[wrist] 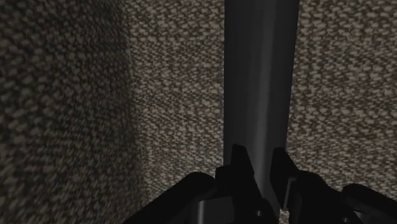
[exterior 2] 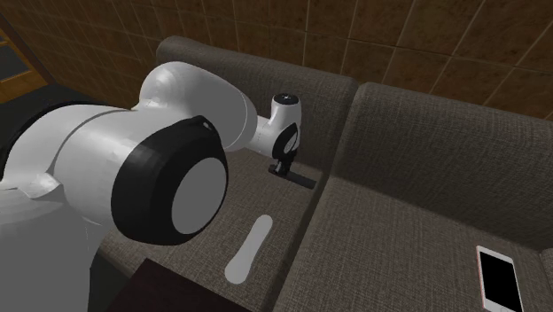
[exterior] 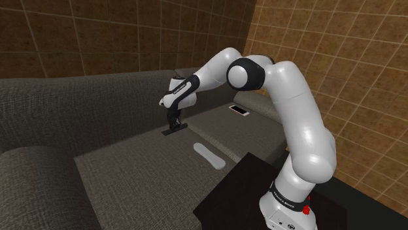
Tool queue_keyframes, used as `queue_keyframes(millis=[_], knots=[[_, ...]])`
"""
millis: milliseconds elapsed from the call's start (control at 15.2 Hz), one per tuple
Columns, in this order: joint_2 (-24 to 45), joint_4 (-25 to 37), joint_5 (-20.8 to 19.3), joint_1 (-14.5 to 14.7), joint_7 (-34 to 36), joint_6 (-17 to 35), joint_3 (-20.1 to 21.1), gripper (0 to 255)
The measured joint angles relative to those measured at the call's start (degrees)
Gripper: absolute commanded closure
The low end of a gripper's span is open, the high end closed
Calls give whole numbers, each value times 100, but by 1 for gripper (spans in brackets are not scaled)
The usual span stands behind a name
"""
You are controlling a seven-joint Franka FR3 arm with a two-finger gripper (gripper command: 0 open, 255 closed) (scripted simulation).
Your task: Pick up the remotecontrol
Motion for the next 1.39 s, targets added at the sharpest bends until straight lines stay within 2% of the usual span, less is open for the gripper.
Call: queue_keyframes(millis=[396,594,1386], knots=[[-10,7,-4,8,14,1,-9,255],[-64,-139,12,-21,-63,215,11,255],[-695,-250,-81,12,-22,-325,-90,255]])
